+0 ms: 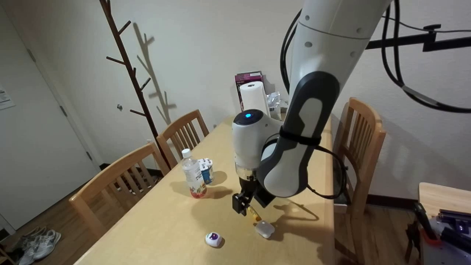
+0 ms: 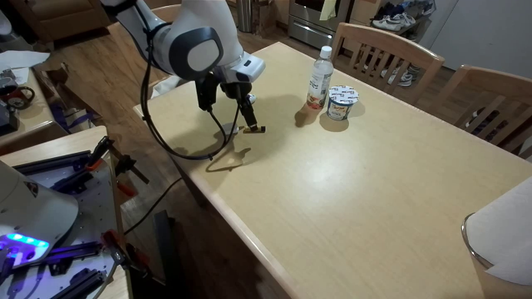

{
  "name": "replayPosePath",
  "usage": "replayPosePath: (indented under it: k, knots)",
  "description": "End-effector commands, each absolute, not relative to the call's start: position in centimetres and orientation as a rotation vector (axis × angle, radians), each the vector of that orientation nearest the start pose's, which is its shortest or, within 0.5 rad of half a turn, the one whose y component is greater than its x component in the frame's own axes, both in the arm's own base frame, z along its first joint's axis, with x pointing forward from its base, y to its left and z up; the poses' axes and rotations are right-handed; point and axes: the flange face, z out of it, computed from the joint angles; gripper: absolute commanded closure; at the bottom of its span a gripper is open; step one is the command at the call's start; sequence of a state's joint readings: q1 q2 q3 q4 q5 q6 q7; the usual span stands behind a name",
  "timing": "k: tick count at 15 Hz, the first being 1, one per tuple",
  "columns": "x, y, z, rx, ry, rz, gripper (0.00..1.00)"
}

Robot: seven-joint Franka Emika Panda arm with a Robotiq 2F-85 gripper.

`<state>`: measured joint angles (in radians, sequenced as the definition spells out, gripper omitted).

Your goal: Move the chapstick to the left

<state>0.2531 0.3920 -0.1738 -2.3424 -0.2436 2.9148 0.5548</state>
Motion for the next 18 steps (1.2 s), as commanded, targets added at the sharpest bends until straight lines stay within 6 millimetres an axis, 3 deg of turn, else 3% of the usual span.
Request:
replayPosePath:
  k: [1, 5, 6, 11, 15, 18]
  knots:
    - [53.3, 4.8, 18.8, -3.17, 0.573, -0.376, 0.0]
    - [54.6, 5.3, 18.6, -3.119, 0.892, -0.406, 0.0]
    - [54.0, 4.6, 19.1, -3.143, 0.763, -0.417, 0.0]
    - [53.8, 5.1, 18.7, -3.116, 0.79, -0.394, 0.0]
    - [53.0, 6.3, 17.4, -3.064, 0.787, -0.329, 0.0]
    - [52.5, 6.2, 16.7, -3.033, 0.835, -0.289, 0.0]
